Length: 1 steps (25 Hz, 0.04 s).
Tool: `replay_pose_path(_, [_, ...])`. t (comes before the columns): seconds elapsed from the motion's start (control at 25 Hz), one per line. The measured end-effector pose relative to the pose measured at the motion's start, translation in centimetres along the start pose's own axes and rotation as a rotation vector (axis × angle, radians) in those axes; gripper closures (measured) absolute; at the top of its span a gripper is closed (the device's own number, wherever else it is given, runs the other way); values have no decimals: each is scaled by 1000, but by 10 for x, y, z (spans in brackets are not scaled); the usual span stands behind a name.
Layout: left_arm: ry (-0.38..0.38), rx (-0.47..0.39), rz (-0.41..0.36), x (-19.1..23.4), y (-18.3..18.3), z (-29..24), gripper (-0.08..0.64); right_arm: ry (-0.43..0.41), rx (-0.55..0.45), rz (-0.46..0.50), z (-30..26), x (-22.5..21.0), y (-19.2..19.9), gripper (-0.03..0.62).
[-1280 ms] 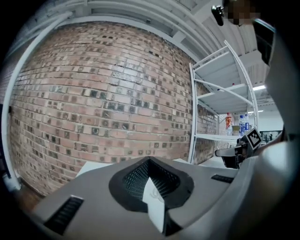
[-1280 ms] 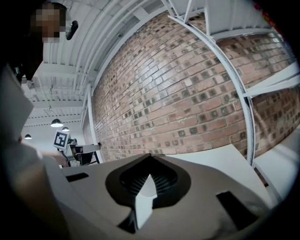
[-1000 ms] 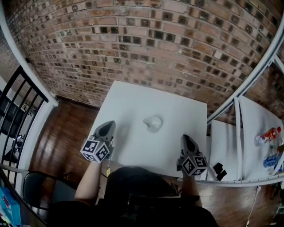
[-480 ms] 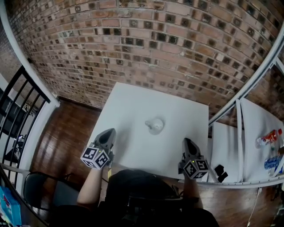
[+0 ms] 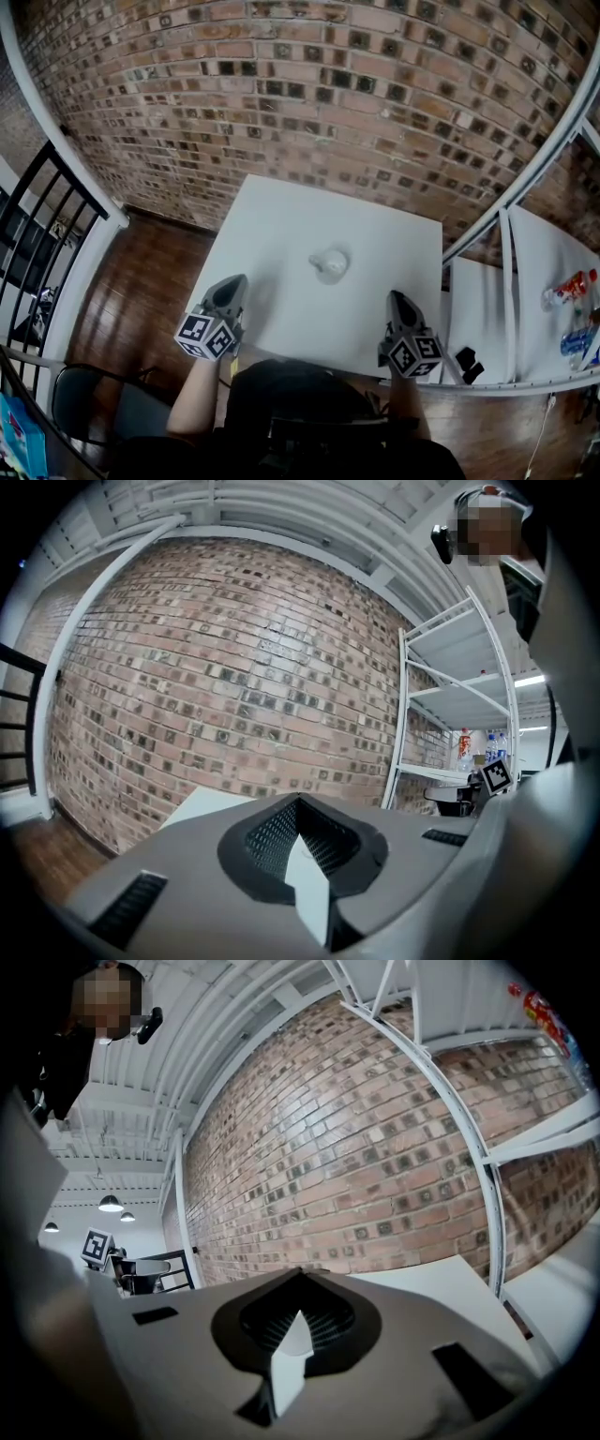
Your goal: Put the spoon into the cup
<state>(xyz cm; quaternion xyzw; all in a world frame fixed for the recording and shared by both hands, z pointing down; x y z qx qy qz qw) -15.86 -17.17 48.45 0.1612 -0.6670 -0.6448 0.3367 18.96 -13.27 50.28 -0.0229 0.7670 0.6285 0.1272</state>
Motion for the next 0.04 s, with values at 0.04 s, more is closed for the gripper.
replay_pose_path(0.04, [-2,-1,-4,-1,0,1,558,-2,3,3,0,1,1,591])
Point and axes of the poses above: the fingertips, and each gripper's own axes: z backward along the fingers, x to its left, y out of its underside, the point moved 1 cm from there along z, backward along the fingers, and after that the axes turned 10 degrees about y, right-handed, at the moved point
